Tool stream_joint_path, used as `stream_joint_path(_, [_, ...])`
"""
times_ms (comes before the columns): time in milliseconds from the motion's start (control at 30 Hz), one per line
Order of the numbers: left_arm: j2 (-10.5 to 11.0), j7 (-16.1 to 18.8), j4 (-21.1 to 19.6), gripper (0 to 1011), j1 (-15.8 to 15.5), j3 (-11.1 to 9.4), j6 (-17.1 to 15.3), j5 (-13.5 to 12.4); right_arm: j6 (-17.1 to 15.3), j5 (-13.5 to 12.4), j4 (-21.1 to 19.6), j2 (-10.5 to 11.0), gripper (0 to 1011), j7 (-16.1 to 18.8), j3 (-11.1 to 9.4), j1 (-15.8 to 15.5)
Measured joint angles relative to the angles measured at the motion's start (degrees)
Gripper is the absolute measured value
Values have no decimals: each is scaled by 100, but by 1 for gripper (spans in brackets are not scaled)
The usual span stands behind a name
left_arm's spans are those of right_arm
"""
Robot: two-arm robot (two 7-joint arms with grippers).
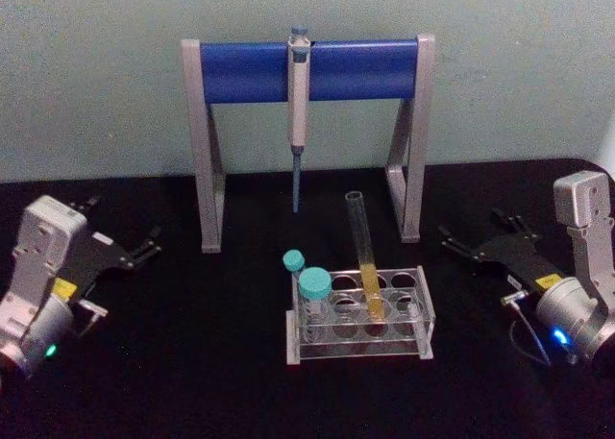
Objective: Pick up the test tube from the test tube rack, shake it, then place it back into the test tube rack.
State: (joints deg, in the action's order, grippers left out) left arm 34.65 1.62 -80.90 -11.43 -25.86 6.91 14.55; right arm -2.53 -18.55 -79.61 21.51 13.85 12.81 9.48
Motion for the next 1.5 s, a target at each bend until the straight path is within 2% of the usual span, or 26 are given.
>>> stream_joint_path(1500, [0,0,0,1001,0,0,0,0,8,-10,-29,22,1000,-31,21,-1])
